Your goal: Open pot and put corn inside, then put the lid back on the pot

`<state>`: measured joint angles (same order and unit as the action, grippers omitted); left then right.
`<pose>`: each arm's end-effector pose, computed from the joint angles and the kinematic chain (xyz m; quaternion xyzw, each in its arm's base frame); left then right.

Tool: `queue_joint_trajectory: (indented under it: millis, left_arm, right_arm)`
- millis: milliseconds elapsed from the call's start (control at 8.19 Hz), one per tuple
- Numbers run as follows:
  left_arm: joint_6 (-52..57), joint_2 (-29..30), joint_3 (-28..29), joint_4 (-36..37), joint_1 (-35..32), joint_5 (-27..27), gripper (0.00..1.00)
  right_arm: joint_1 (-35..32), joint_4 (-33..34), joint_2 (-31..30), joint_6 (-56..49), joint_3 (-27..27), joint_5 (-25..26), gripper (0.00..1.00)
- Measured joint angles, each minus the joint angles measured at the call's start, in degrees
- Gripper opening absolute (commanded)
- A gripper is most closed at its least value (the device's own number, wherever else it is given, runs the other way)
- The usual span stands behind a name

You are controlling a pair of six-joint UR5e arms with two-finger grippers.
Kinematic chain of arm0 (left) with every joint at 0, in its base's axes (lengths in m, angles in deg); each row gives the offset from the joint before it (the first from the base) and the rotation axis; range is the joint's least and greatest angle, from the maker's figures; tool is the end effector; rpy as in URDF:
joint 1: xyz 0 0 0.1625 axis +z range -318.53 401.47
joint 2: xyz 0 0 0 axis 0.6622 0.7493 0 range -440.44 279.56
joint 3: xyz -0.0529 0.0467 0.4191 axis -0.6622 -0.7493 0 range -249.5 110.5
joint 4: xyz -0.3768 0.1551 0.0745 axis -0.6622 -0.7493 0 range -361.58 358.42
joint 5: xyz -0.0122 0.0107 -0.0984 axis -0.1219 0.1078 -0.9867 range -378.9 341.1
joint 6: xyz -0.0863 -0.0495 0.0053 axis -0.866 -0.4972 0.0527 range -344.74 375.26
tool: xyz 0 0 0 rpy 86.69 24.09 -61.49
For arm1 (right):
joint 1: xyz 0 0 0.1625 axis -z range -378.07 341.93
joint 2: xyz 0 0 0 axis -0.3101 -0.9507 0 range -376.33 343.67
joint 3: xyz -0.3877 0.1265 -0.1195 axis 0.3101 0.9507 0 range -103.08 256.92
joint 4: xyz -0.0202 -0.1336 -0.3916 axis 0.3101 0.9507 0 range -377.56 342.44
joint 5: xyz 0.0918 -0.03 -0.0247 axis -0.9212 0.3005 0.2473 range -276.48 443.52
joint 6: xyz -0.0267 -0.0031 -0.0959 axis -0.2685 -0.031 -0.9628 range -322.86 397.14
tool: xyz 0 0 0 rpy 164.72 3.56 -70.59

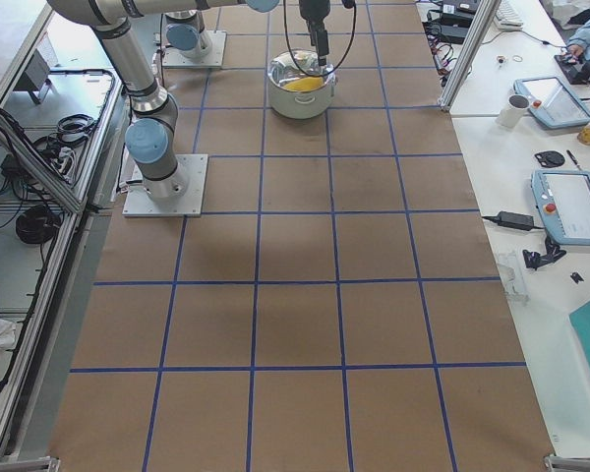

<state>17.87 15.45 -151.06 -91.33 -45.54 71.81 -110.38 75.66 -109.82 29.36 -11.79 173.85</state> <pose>-0.1038 -0.5460 0.5080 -0.0035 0.9997 -0.0240 0.0074 0.1519 -0.4719 0.5347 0.0876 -0.9937 0.0696 0.0062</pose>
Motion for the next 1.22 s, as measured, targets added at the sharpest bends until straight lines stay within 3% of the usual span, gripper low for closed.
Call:
queue_joint_trajectory:
  millis: [1221]
  left_arm:
    - [0.0,-0.1,0.0,-0.1,-0.1,-0.1,1.0]
  right_arm:
    - [0.6,0.2,0.0,-0.7,-0.2,1.0,1.0]
